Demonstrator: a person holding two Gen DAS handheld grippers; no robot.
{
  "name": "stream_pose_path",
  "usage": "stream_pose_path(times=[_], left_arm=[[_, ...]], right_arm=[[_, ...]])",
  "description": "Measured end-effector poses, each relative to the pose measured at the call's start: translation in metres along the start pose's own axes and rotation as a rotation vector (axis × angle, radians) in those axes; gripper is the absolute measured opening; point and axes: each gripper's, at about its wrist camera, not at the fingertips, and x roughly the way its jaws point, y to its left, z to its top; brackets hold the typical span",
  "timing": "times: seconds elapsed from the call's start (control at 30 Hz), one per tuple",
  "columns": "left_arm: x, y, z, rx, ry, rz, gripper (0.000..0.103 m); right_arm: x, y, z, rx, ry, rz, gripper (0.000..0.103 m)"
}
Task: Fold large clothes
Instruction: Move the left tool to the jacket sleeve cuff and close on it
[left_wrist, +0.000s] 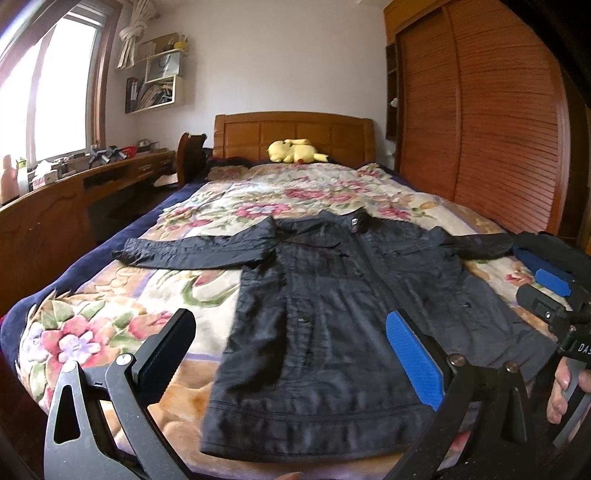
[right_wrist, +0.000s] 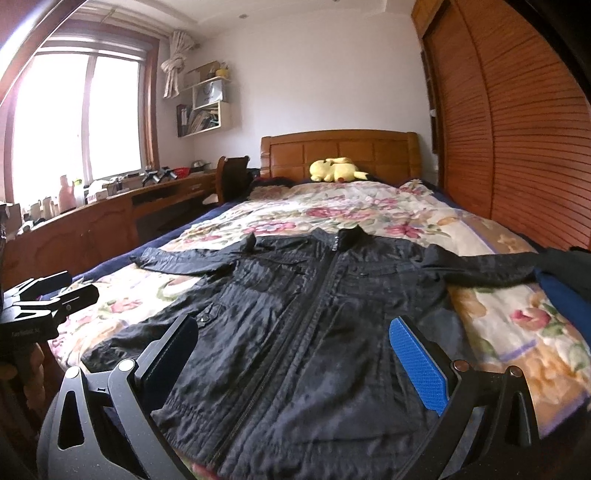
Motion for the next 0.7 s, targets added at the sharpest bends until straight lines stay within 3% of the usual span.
stream_pose_path(times=[0.7], left_arm=[[0.069, 0.097, 0.000, -0.066, 0.076, 0.153, 0.103]], right_arm=[[0.122, 0.031, 0.031, -0.112, 0.082, 0.132, 0.103]])
